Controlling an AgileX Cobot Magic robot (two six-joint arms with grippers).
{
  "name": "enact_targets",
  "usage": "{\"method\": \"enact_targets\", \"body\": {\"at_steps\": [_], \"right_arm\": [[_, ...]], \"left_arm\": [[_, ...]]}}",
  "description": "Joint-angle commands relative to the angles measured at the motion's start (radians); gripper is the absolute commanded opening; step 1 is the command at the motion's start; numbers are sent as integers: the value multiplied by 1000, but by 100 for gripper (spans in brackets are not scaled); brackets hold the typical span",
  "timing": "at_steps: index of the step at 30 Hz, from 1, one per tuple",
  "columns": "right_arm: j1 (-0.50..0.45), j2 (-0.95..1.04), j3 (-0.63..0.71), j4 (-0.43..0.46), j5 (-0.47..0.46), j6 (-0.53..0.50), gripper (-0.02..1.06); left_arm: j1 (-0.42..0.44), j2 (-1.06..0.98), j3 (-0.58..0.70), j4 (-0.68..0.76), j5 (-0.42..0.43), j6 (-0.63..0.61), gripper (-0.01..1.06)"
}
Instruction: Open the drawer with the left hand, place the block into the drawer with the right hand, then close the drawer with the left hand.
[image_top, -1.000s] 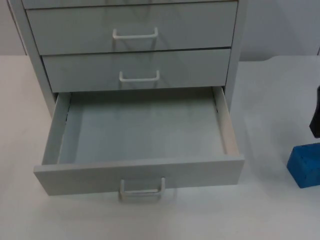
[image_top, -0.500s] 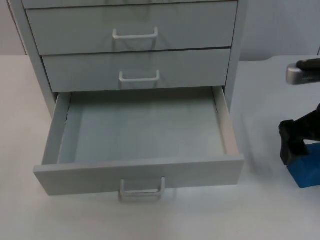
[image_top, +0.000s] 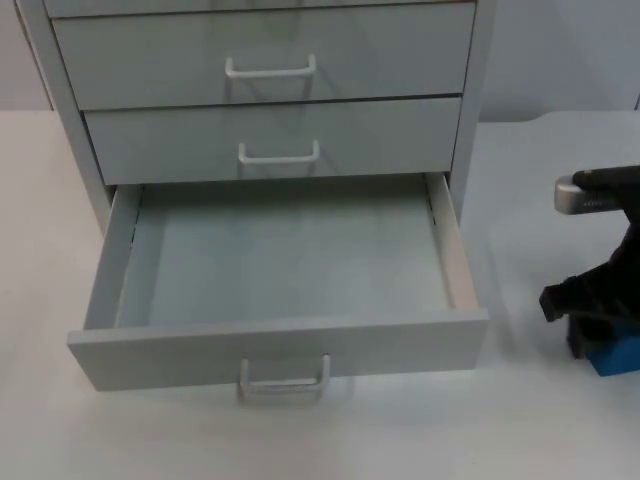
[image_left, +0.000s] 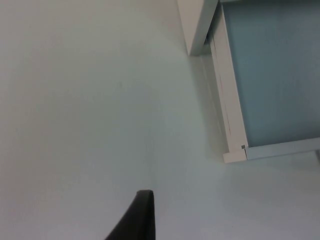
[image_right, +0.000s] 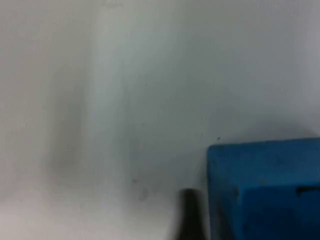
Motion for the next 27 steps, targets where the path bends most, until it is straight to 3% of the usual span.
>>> {"method": "enact_targets", "body": {"at_steps": [1,2,3,4,7,11,14,21,27], "right_arm": [[1,-8,-5,-43,-6,34,25],[1,-8,-5,-43,-6,34,25],[1,-20,-5,-43,-5,32,8],[1,-36,-5,-43,1,32,0],[5,-90,-5,-51,19,32,0],[7,-271,-5,-61,128,32,0],[11,-367,5,-61,160,32,0],[32,-564,46,-70,182,25,0],[80,-574,46,-72,207,14,0]], "left_arm": [[4,-6,4,-5,-13,-1,105],[4,-6,4,-5,-13,-1,105],[4,-6,4,-5,-13,-1,105],[4,-6,4,-5,-13,-1,105],[4,-6,4,-5,-13,-1,105],[4,-6,4,-5,-18,-1,105],[4,-6,4,-5,-21,-1,105],[4,-6,4,-5,-23,-1,105],[4,-6,4,-3,-23,-1,105]]}}
